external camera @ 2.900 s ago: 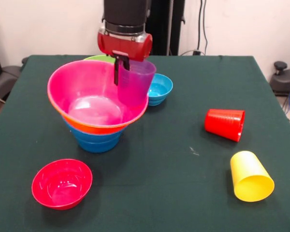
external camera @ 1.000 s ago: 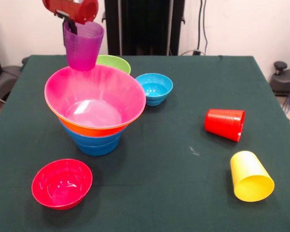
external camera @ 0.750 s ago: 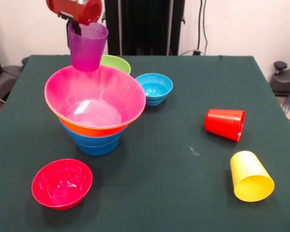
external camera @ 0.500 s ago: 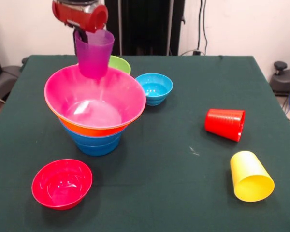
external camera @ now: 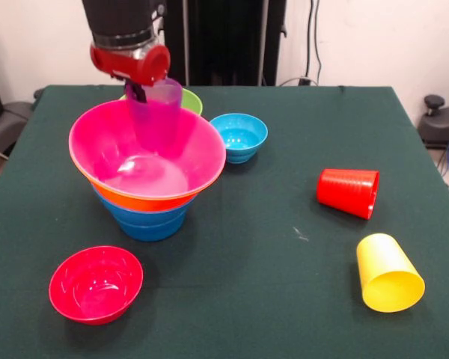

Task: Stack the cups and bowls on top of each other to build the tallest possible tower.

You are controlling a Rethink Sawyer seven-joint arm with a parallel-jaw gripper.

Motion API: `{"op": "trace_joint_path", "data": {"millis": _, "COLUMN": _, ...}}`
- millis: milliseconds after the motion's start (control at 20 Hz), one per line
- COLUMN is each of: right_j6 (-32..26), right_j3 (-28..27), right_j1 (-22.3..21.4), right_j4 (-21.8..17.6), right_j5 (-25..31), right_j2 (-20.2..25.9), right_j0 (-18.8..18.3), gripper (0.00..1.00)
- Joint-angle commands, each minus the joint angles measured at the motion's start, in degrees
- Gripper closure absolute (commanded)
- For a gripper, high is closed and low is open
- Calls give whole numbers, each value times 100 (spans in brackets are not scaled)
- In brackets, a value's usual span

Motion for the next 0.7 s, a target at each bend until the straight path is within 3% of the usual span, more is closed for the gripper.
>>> {"op": "trace_joint_path", "data": {"millis": 50, "right_j6": -1108, "right_j3": -98, "right_j1": 732, "right_j4": -628, "right_j5": -319, "right_j2": 549, "right_j0": -53, "gripper": 100}}
{"op": "trace_joint_path", "data": {"millis": 700, "right_j6": -664, "right_j3": -103, "right_j1": 641, "right_j4": -1054, "right_j5": -515, "right_j2": 410, "right_j0": 58, "gripper": 100}}
